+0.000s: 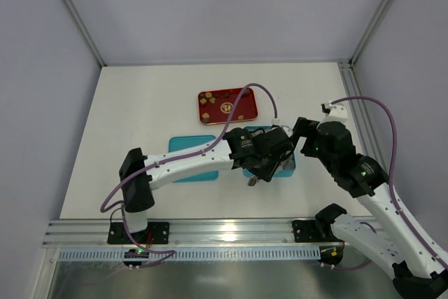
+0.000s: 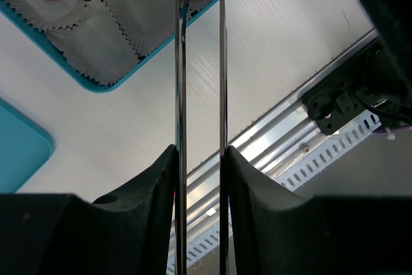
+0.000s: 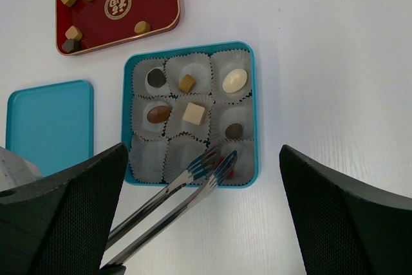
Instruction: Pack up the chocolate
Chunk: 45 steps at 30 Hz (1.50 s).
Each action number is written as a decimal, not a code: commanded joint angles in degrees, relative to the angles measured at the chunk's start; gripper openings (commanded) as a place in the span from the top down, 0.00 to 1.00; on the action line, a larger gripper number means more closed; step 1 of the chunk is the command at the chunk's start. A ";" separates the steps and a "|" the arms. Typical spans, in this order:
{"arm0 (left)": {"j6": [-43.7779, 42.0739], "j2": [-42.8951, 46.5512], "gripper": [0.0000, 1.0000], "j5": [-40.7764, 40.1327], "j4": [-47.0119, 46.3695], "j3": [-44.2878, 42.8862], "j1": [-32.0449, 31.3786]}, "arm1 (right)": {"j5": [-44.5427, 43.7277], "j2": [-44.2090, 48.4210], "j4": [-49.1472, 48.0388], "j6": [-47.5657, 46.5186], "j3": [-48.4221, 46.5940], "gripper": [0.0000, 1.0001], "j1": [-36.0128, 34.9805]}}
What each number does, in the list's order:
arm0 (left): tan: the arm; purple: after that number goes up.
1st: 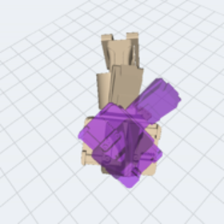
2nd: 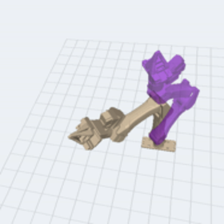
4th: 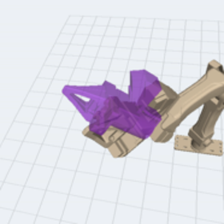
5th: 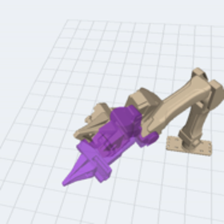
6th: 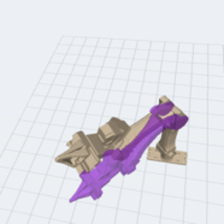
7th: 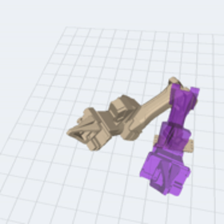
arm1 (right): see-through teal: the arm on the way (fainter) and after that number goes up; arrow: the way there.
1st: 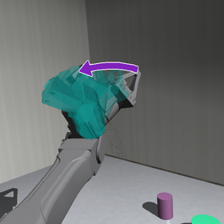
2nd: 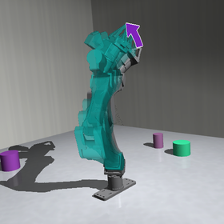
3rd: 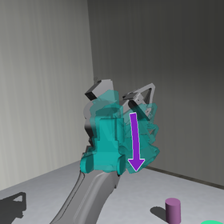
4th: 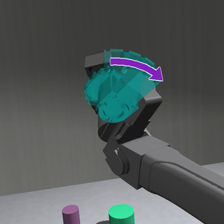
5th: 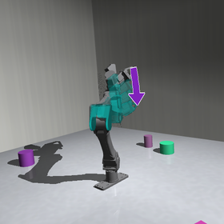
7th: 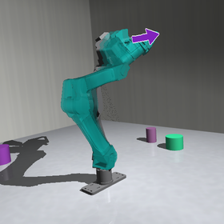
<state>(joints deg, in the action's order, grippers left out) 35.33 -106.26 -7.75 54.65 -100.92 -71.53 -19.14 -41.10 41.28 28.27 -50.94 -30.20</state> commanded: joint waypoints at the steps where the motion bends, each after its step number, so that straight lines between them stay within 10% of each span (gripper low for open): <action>1: -1.23 0.52 0.65 -1.04 -1.83 -2.70 -0.28 | 1.29 0.58 -1.73 -0.23 0.14 0.00 -0.13; 15: -3.25 7.72 0.66 -4.20 0.80 -4.37 4.10 | 2.70 0.15 -2.69 -0.32 0.22 0.00 0.05; 34: -9.85 9.67 0.66 -3.95 -10.79 10.66 54.61 | 9.90 -2.58 -4.89 -2.08 -0.65 0.00 0.14; 45: -9.58 -4.30 0.65 -4.91 -14.92 10.40 66.42 | 11.23 -2.93 -5.42 -2.08 0.49 0.00 0.14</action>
<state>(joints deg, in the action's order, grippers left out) 26.28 -108.97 -12.25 42.94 -89.47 -6.42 -8.78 -43.57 38.00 27.00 -50.76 -30.13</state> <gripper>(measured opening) 0.351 0.996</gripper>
